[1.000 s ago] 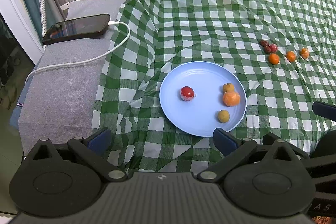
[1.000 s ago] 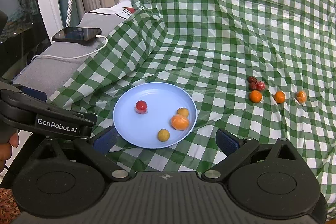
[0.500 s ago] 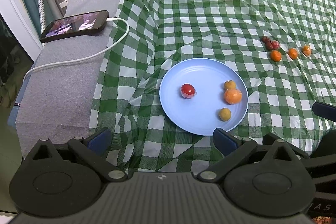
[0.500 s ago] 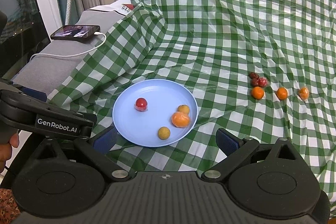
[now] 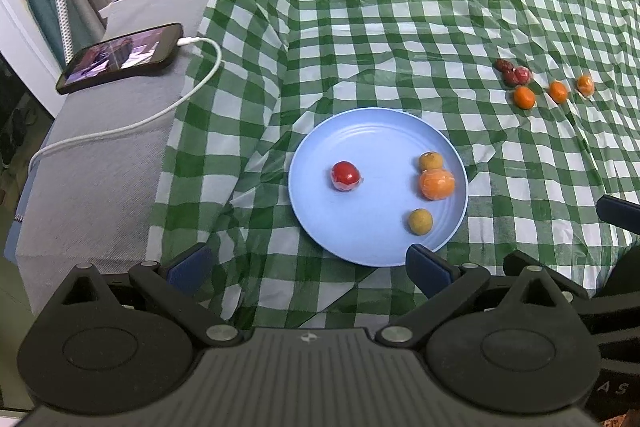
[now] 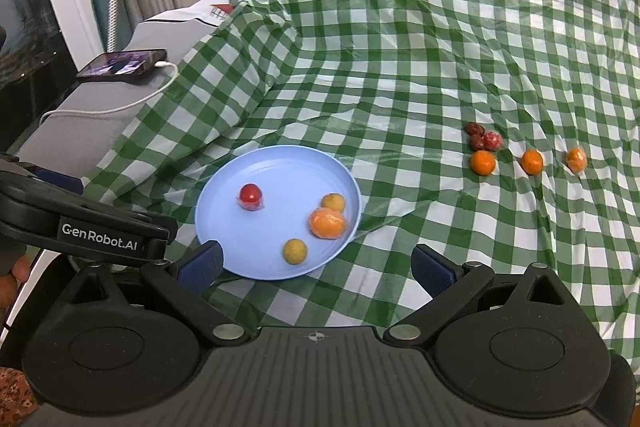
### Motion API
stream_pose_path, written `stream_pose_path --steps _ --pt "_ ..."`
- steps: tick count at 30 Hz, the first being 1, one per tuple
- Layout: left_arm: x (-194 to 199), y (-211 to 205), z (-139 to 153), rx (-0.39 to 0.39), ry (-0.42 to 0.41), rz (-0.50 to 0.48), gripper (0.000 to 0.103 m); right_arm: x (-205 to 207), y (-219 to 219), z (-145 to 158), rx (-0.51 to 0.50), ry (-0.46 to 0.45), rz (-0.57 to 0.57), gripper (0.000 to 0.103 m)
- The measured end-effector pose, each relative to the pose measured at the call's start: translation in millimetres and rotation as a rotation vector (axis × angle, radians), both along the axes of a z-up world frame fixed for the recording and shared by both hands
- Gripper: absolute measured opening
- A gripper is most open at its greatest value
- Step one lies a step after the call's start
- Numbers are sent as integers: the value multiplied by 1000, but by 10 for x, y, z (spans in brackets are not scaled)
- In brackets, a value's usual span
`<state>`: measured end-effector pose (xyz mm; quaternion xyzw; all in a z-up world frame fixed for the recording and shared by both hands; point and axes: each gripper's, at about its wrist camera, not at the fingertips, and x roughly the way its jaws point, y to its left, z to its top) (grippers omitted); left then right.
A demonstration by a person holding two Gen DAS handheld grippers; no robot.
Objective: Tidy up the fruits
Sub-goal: 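Move both open grippers toward the row of fruits on the cloth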
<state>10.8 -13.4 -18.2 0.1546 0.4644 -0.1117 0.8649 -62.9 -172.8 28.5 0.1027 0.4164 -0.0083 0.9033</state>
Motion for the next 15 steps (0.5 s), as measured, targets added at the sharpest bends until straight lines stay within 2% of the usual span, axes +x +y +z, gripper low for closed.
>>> stream_pose_path --steps 10,15 --pt "161 -418 -102 46 25 -61 103 35 -455 -205 10 17 -116 100" --pt "276 -827 -163 35 12 -124 103 45 -901 -394 -27 23 -216 100"
